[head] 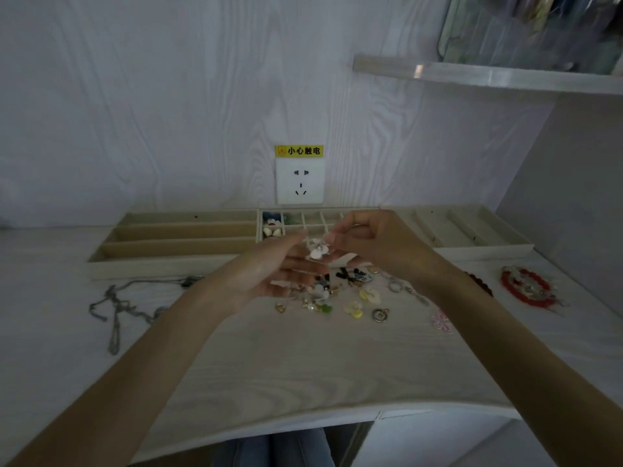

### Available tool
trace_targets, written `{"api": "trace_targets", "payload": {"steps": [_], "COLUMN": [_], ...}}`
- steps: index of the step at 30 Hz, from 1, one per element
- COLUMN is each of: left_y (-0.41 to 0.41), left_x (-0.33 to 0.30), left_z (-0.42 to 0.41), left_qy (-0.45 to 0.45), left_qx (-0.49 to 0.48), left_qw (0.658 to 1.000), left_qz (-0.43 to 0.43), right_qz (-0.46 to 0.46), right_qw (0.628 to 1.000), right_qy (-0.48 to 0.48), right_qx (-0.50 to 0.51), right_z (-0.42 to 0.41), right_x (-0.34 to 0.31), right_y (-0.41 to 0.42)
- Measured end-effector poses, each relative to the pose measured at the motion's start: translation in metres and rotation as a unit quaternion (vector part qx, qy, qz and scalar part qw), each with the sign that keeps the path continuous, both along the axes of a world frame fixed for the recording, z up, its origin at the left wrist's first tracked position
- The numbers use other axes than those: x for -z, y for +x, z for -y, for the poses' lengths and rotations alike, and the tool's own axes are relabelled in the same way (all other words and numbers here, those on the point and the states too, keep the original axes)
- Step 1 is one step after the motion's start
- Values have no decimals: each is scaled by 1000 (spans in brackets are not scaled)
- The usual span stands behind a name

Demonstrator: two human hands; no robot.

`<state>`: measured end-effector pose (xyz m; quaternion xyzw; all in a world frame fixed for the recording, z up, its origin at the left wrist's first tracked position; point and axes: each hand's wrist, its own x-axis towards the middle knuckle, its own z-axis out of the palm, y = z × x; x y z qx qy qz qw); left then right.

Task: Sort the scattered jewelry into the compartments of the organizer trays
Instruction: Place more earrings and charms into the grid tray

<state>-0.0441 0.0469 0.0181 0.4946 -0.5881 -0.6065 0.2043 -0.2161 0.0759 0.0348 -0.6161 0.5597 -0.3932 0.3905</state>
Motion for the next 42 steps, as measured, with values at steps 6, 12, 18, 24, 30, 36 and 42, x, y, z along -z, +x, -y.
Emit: {"api": "trace_targets", "payload": {"steps": [6,12,18,24,30,36,42], "left_y": [16,26,27,23,13,6,9], "left_x": [9,18,12,11,22,31,20], "left_z": [3,14,38,81,117,119,121], "left_qy": [-89,-231,-270,-326,-378,-360,-218], "left_qx": [-4,-8,-9,11,-15,-47,-106], "left_qw": [996,972,963,945,923,932,968], "left_qz": [-33,-30,-23,20,68,13,-67], "right_qz": [-143,-179,-132,-106,-26,1,64], "right_qw": [987,982,981,984,997,998,997], "right_qy": [-70,-56,-140,-132,-37,5,24], "right_qx": [-26,-18,11,49,66,70,21], "right_z": [4,17,39,79,109,114,108], "right_x": [-1,3,8,13,14,19,20], "right_y": [10,10,25,27,25,21,21]}}
